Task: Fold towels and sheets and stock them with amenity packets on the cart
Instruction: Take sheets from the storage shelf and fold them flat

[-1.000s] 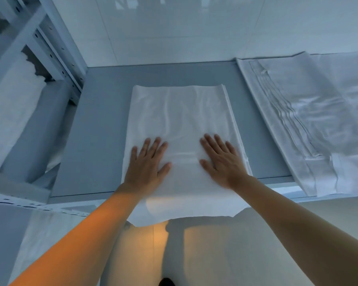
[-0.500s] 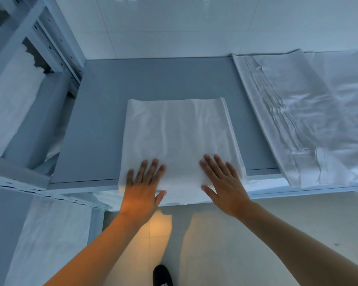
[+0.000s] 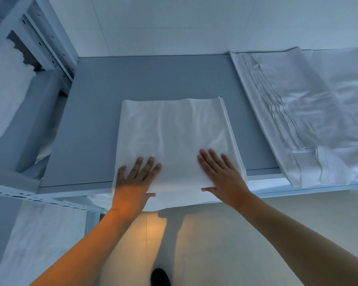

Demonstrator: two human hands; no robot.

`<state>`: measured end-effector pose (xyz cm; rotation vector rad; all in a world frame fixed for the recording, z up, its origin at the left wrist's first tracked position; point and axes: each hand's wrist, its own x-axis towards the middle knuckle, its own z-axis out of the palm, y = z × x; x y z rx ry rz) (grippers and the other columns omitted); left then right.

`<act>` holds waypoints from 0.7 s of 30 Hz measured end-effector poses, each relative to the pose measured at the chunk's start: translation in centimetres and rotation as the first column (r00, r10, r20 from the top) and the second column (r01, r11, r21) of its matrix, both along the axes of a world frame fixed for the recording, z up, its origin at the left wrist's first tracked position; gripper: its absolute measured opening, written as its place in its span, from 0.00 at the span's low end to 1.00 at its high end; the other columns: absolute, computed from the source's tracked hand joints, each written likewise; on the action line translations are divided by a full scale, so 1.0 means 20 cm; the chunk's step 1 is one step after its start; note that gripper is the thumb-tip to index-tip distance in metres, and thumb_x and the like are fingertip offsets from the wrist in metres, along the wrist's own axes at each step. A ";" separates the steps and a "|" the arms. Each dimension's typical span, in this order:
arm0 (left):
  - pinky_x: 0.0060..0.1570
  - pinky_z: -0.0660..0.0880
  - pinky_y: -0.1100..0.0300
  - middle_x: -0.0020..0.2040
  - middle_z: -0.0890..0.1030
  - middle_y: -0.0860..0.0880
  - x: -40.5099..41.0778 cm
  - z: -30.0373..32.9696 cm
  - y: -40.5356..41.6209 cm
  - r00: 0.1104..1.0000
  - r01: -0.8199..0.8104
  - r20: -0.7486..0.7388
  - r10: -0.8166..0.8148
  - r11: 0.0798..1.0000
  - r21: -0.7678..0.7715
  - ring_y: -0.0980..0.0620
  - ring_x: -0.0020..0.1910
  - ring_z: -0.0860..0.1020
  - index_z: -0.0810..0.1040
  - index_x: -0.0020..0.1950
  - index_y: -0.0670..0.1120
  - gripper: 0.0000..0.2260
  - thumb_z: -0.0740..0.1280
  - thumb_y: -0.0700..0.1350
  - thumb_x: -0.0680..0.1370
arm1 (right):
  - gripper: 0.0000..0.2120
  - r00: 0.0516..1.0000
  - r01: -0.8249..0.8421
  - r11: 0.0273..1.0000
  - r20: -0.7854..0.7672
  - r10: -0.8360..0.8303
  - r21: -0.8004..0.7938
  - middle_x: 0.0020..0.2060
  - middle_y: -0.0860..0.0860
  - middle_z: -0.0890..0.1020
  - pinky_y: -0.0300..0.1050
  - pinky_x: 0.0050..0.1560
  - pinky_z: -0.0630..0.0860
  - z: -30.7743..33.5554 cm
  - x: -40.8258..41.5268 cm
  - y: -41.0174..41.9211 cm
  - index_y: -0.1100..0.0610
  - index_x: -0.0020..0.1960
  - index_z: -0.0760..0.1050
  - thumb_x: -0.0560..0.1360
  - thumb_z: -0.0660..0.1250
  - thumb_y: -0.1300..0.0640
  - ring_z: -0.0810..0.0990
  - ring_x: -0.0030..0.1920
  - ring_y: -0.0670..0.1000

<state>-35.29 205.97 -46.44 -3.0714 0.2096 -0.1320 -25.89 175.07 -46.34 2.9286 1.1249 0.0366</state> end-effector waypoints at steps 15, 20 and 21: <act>0.23 0.67 0.60 0.34 0.80 0.50 0.05 0.48 0.04 1.000 -0.009 -0.001 0.009 0.997 -0.071 0.44 0.28 0.78 0.78 0.47 0.47 0.20 0.83 0.40 0.60 | 0.29 0.996 0.090 0.987 -0.027 -0.087 0.130 0.54 0.46 0.86 0.47 0.37 0.83 0.45 0.00 0.06 0.50 0.58 0.82 0.59 0.82 0.63 0.87 0.49 0.53; 0.35 0.77 0.51 0.47 0.83 0.48 0.42 1.02 0.18 0.976 -0.053 0.205 0.074 0.993 -0.108 0.40 0.43 0.83 0.75 0.57 0.48 0.13 0.74 0.47 0.76 | 0.22 0.978 0.133 0.983 0.141 -0.151 0.126 0.61 0.47 0.83 0.51 0.48 0.80 1.03 0.37 0.29 0.48 0.65 0.78 0.72 0.73 0.56 0.84 0.56 0.57; 0.39 0.78 0.49 0.50 0.84 0.48 0.48 1.14 0.20 0.960 -0.066 0.260 0.100 0.989 -0.136 0.40 0.46 0.84 0.75 0.59 0.50 0.13 0.72 0.46 0.77 | 0.23 0.968 0.121 0.977 0.199 -0.155 0.174 0.61 0.48 0.83 0.52 0.49 0.80 1.15 0.43 0.33 0.50 0.65 0.78 0.71 0.75 0.57 0.84 0.55 0.58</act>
